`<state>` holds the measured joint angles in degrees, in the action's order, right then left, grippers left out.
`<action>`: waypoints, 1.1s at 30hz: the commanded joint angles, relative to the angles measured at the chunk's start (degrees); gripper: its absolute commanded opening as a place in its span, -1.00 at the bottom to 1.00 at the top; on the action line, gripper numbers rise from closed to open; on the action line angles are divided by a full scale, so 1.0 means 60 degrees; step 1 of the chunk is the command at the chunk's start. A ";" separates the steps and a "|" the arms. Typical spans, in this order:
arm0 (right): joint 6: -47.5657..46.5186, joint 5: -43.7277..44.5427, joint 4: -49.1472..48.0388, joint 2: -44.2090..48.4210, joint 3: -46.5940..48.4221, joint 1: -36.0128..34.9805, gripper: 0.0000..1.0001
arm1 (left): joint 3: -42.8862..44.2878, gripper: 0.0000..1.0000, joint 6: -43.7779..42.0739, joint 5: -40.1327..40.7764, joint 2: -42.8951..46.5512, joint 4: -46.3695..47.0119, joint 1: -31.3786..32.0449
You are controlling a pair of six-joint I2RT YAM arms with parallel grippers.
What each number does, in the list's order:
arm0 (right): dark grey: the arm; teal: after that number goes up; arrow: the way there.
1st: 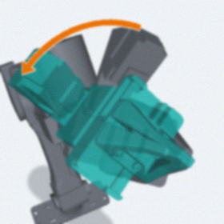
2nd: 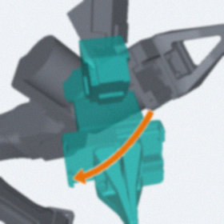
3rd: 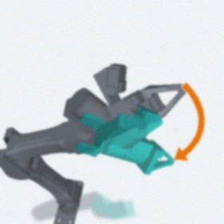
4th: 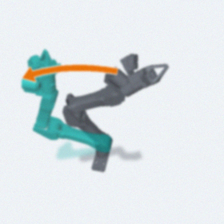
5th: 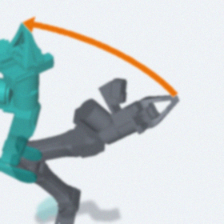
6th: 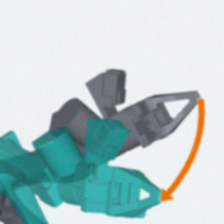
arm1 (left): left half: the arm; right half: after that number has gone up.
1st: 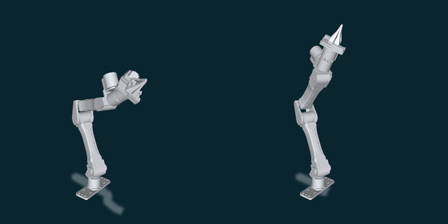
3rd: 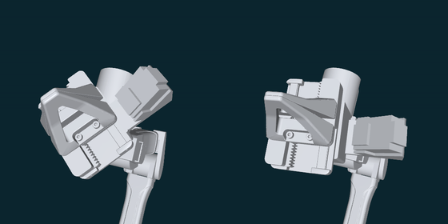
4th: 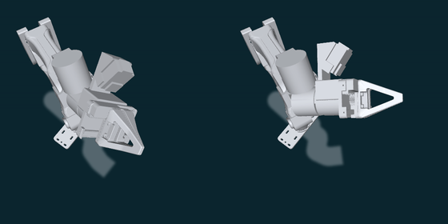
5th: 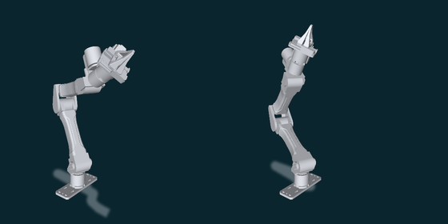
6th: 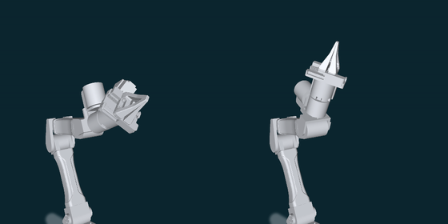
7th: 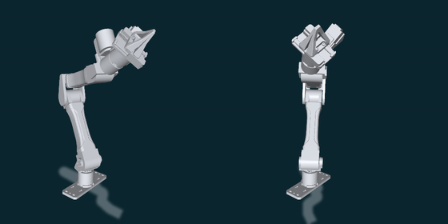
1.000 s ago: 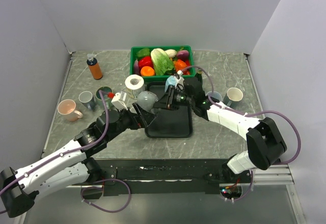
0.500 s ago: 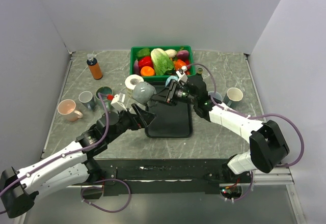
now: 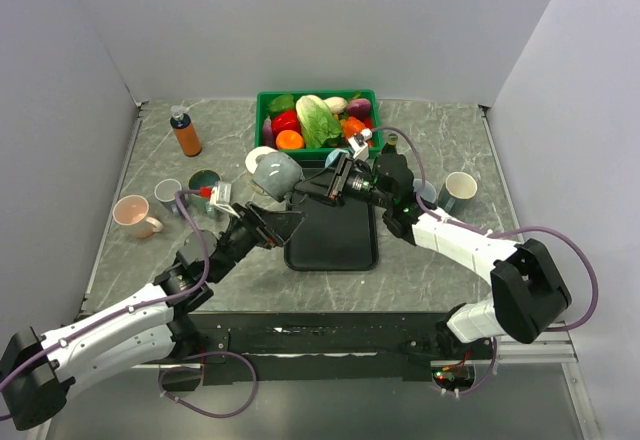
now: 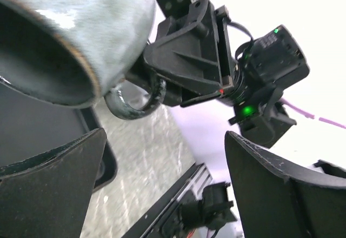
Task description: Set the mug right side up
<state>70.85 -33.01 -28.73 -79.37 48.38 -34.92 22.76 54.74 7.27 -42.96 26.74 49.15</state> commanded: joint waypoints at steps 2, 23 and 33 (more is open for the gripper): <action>0.0701 -0.0473 -0.2520 0.0866 0.0345 -0.0084 -1.00 | -0.0088 0.93 0.0105 0.0166 -0.0266 0.1986 -0.0017; 0.1053 -0.1059 -0.3356 0.1129 -0.0270 -0.0450 -1.00 | -0.0322 0.46 0.0310 0.1147 -0.0560 0.3819 -0.0032; -0.0294 -0.1616 -0.2126 0.1363 -0.0270 -0.0933 -1.00 | -0.0366 0.27 0.0325 0.1630 -0.0297 0.3893 -0.0017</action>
<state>73.32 -36.73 -38.83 -75.40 46.37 -37.76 19.55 56.71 14.52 -46.59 44.73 49.15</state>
